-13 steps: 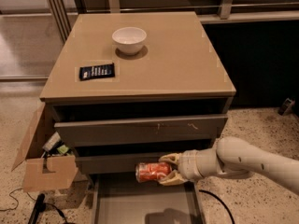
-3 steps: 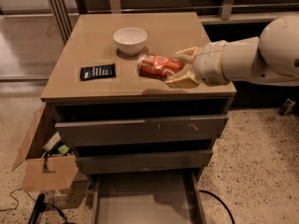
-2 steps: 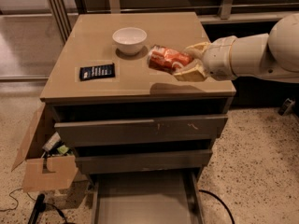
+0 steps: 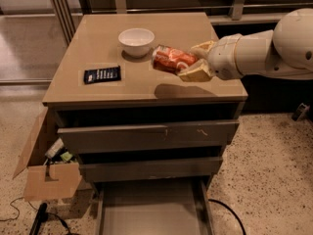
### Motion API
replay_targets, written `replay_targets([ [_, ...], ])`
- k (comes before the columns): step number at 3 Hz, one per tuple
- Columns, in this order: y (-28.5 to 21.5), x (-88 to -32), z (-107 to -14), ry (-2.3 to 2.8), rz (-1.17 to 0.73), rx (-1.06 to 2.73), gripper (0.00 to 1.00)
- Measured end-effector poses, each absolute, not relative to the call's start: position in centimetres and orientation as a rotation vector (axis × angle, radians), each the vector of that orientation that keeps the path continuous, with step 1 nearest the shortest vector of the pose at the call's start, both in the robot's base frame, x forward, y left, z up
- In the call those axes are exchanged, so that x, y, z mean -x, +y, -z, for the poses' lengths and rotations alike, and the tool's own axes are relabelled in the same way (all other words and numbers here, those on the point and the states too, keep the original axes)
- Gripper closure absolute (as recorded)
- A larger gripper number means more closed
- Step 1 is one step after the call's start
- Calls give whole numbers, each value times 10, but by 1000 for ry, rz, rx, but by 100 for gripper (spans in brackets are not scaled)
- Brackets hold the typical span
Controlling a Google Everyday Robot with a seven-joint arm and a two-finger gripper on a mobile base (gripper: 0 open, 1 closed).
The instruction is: Pick coke can from bottom drawer and place on counter
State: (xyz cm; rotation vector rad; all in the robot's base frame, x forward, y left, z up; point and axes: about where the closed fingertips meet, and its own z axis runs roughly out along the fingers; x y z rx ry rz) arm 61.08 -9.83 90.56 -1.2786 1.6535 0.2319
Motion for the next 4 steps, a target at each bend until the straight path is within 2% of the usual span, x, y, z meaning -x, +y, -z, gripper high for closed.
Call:
replay_targets([
  [2, -100, -643, -907, 1691, -224, 1262, 100],
  [4, -100, -652, -902, 1775, -304, 1267, 100],
])
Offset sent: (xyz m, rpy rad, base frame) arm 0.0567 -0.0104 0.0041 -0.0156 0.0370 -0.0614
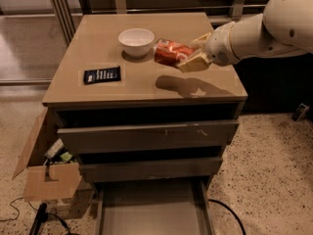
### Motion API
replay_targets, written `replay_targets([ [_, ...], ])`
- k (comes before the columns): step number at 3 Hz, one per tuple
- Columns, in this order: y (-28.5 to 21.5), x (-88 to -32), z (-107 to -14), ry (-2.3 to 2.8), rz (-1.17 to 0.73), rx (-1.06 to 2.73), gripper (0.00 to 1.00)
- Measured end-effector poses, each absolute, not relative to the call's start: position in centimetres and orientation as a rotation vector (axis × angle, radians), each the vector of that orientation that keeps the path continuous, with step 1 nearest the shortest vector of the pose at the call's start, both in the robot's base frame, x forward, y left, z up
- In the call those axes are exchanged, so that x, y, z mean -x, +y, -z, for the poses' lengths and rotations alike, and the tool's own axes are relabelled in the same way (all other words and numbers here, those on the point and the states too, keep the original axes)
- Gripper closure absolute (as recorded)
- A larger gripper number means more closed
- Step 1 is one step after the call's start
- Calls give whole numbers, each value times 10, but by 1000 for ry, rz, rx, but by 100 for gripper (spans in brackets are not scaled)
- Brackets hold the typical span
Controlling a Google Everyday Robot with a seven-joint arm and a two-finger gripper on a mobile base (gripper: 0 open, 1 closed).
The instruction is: Pick coke can from bottom drawer and place on counter
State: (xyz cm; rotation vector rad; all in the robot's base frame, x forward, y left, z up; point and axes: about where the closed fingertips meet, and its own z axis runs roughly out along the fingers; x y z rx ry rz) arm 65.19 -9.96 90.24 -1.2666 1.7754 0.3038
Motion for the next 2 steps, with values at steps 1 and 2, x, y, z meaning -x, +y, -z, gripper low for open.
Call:
replay_targets([
  [1, -99, -648, -897, 1809, -323, 1279, 100],
  [2, -103, -650, -882, 1852, -336, 1275, 100],
])
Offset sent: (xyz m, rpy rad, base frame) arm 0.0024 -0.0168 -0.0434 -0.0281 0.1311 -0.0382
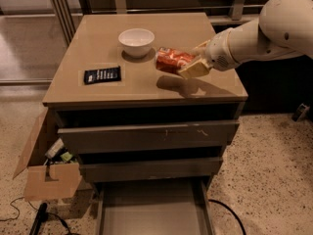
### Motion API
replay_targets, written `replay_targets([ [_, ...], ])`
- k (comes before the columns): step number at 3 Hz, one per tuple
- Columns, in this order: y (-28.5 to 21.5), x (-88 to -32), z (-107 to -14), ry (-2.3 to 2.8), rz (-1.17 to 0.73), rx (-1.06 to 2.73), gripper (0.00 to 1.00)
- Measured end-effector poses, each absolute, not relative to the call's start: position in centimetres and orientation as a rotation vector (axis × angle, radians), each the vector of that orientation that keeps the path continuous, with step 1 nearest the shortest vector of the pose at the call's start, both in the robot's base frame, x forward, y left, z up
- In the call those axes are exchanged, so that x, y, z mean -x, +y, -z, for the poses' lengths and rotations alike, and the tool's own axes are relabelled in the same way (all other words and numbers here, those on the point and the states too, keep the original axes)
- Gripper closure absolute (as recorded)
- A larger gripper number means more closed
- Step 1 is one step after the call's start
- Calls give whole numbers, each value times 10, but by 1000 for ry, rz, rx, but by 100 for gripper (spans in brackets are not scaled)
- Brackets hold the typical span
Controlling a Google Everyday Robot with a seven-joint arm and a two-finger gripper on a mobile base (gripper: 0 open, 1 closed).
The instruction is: Pick coke can from bottom drawer and place on counter
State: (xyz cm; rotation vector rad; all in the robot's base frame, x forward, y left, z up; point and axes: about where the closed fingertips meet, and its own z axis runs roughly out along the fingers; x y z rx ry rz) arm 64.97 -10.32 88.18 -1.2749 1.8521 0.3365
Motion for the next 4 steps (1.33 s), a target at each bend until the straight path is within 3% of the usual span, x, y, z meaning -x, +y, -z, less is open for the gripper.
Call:
replay_targets([
  [4, -127, -673, -836, 1938, -330, 1237, 97],
])
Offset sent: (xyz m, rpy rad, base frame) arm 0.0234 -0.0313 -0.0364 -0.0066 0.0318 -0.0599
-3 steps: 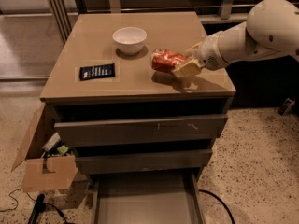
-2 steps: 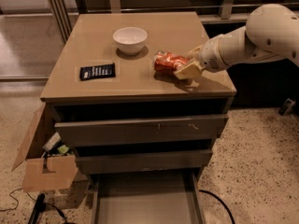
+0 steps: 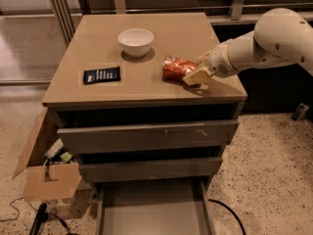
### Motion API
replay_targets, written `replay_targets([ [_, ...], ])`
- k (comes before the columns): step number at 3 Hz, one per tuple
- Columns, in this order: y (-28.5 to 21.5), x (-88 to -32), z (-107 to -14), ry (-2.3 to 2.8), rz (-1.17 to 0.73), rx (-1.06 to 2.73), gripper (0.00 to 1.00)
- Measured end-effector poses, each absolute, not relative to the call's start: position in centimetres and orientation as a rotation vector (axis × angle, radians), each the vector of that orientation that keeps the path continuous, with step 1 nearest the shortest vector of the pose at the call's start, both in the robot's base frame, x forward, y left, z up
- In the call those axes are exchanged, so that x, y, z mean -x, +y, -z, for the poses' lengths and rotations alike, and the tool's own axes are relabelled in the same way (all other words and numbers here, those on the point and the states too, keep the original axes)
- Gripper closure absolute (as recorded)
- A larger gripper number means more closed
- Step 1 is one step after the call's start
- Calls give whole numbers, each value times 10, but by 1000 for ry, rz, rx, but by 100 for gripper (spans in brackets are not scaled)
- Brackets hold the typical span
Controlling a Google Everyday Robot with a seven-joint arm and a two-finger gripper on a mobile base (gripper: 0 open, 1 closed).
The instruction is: Pick coke can from bottom drawer and place on counter
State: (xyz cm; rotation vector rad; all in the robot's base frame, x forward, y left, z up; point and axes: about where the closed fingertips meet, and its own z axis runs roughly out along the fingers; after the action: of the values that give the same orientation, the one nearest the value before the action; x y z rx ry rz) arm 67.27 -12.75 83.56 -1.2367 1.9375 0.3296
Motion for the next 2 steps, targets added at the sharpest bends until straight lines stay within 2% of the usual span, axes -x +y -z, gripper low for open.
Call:
replay_targets([
  [2, -129, -674, -833, 1945, -323, 1237, 51],
])
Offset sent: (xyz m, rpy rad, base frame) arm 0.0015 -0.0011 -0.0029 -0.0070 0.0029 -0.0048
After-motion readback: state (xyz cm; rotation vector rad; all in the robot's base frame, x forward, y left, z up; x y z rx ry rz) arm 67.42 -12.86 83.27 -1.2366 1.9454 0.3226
